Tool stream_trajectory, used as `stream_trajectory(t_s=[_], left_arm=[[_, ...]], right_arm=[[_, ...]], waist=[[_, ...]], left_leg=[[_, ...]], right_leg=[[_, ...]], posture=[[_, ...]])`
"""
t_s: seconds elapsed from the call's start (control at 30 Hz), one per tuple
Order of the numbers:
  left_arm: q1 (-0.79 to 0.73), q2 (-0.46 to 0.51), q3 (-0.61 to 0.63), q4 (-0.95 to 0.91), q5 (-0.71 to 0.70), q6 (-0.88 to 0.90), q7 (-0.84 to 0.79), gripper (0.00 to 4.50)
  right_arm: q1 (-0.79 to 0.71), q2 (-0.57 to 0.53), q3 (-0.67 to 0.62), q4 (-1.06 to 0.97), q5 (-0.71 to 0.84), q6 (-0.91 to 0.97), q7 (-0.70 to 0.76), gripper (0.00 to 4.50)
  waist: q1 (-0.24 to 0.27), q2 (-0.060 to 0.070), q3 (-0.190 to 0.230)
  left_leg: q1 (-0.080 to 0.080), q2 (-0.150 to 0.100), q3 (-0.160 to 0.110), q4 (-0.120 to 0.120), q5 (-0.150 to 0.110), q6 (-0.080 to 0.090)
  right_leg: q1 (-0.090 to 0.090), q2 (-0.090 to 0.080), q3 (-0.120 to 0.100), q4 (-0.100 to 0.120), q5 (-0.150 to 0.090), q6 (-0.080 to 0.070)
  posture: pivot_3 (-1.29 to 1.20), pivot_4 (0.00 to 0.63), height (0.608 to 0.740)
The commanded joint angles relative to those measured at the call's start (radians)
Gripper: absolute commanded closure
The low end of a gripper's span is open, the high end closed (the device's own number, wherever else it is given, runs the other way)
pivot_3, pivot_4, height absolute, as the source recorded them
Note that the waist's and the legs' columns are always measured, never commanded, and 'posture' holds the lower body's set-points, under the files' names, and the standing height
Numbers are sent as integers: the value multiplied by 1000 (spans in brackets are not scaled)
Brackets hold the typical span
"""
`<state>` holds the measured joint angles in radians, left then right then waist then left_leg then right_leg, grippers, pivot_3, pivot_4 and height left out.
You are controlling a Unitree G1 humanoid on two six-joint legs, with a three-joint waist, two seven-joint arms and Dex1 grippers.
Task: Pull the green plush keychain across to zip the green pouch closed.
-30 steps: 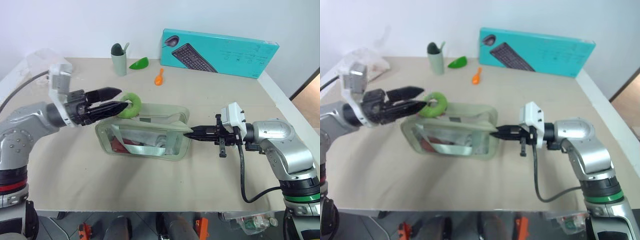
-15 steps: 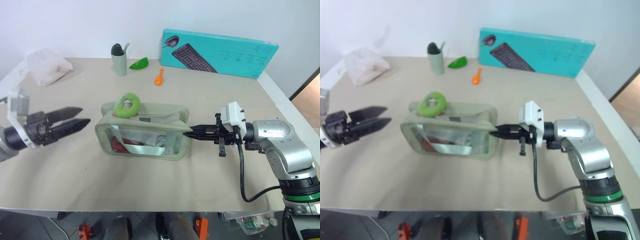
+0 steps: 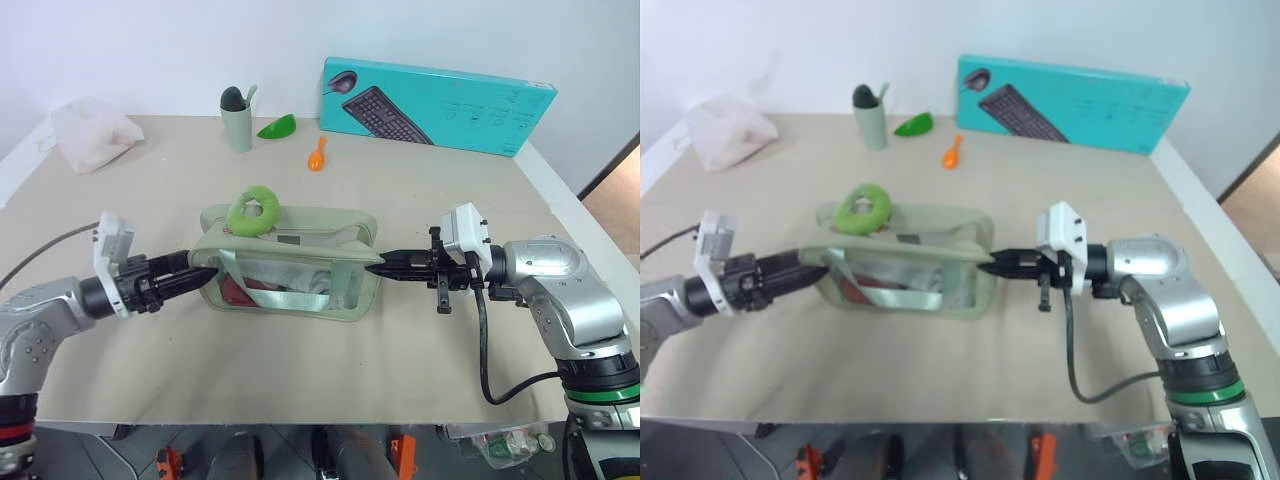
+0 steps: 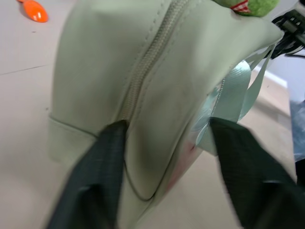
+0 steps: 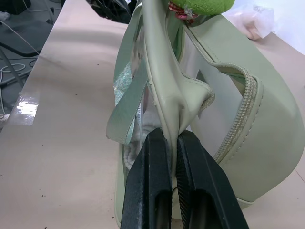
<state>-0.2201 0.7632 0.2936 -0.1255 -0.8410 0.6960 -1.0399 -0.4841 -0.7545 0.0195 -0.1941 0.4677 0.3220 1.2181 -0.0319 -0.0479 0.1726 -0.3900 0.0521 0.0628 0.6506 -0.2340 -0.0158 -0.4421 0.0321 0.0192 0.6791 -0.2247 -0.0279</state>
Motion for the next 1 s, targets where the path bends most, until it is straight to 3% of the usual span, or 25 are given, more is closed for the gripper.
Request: stream_trajectory(t_s=[0.03,0.13,0.27,0.43,0.6,0.8,1.0], left_arm=[[-29,6,28,-14,-25,-2,-12,3294],[-30,9,24,-18,-16,-3,-8,4354],[-20,8,5,-35,14,-19,1,4435],[-19,2,-3,-42,22,-24,3,4500],[-18,-2,-4,-51,15,-22,6,4500],[-3,5,-20,-56,26,-25,-7,4500],[6,-6,-33,-70,32,-28,-4,4500]], right_arm=[[-3,-17,-31,-34,14,-3,-3,4500],[-2,-18,-30,-35,15,-2,-4,4500],[2,-21,-27,-34,21,15,-3,4500],[-2,-24,-59,-16,48,67,-27,2865],[-37,-36,-196,-41,194,124,-37,1175],[-190,-3,-218,-36,306,177,-61,1175],[-339,68,83,46,-41,-63,-20,1175]], waist=[[0,0,0],[-1,0,0],[-1,0,0],[-1,0,0],[0,0,0],[-1,0,0],[-3,0,0]], left_leg=[[0,0,0,0,0,0],[0,0,0,0,0,0],[0,0,0,0,0,0],[0,0,0,0,0,0],[-1,-1,0,0,0,0],[0,-1,0,0,0,0],[1,0,0,0,0,0]], right_leg=[[0,0,0,0,0,0],[0,0,0,0,0,0],[0,0,0,0,0,0],[0,0,0,0,0,0],[0,-2,0,0,0,0],[1,-1,0,0,1,1],[0,-1,0,0,1,1]], posture=[[0,150,740],[0,150,740],[0,150,740],[0,150,740],[0,150,740],[0,150,740],[0,150,740]])
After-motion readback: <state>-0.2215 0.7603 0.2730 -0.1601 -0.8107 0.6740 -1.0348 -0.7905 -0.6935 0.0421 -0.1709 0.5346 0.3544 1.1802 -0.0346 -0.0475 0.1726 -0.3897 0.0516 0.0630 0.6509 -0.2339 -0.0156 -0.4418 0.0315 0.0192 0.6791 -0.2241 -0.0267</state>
